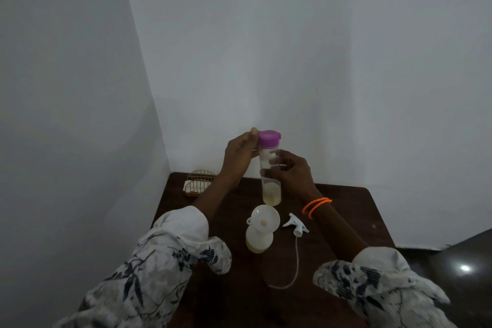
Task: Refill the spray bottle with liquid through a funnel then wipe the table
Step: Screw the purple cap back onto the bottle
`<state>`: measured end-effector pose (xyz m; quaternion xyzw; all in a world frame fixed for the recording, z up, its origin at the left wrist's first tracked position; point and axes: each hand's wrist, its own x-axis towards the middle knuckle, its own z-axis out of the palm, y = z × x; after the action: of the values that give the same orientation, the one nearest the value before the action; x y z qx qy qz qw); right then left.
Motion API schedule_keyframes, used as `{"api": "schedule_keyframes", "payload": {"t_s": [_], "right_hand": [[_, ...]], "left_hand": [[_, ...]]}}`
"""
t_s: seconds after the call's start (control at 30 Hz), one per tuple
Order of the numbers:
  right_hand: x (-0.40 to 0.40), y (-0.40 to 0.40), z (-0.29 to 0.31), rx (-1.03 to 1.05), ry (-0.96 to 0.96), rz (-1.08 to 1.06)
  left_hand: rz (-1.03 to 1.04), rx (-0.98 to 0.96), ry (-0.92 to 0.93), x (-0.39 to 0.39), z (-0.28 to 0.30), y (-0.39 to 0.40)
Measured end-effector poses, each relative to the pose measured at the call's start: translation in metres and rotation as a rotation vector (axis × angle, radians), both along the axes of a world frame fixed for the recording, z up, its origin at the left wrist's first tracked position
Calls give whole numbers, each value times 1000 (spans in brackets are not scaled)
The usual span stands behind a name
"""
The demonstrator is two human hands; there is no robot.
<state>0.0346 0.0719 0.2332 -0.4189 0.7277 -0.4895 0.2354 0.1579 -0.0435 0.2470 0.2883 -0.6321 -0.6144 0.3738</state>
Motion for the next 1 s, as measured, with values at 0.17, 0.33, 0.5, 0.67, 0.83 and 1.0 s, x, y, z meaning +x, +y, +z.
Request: {"api": "schedule_keyframes", "payload": {"t_s": [0.17,0.33,0.5,0.67,0.83,1.0], "right_hand": [[4,-8,-2,6,6,17],[3,-11,-7,2,-45,8],[4,-14,-8,-4,-50,5],[0,-18,-10,15,-44,23],[-1,-21,-13,13,-15,20],[1,-34,-16,-26,114,-23]], "left_hand": [[-37,-49,-44,-2,2,-1],[35,-21,-60,1,0,-8],[-20,8,-36,2,0,-6],[9,-3,-74,-2,-2,-10],[51,-20,-106,-3,-5,-11],[253,-92,-88,-9,-5,-2]]}}
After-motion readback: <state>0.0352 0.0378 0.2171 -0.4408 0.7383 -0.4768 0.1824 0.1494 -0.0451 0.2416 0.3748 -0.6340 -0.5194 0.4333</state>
